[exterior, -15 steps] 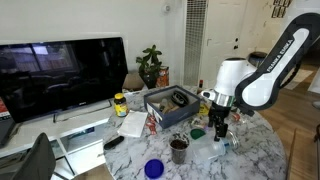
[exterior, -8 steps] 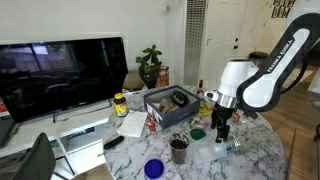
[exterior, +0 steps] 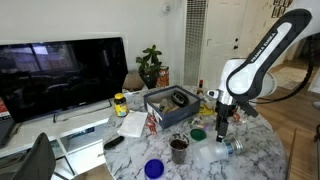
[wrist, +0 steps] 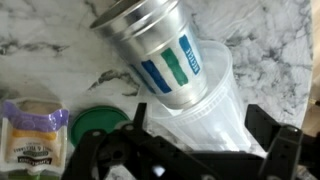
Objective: Put the clear cup over the silver cup, then place them upright
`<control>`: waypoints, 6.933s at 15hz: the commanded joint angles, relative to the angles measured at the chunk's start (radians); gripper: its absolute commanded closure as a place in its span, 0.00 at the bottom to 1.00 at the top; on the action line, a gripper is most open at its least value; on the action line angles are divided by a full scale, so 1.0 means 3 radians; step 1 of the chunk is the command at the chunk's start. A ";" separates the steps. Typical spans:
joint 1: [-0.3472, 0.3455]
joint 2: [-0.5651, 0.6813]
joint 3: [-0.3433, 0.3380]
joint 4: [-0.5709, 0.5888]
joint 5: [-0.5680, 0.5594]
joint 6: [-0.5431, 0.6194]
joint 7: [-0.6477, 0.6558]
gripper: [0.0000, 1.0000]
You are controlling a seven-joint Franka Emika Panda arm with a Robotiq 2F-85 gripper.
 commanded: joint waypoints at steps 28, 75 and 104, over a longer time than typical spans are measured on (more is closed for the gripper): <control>0.0587 0.0414 -0.1485 -0.0087 0.3023 -0.1836 -0.1318 0.00; 0.1746 0.0028 -0.1393 0.0735 -0.0882 -0.1365 0.2554 0.98; 0.1613 -0.1357 -0.1142 0.0117 -0.1355 -0.0834 0.1866 0.00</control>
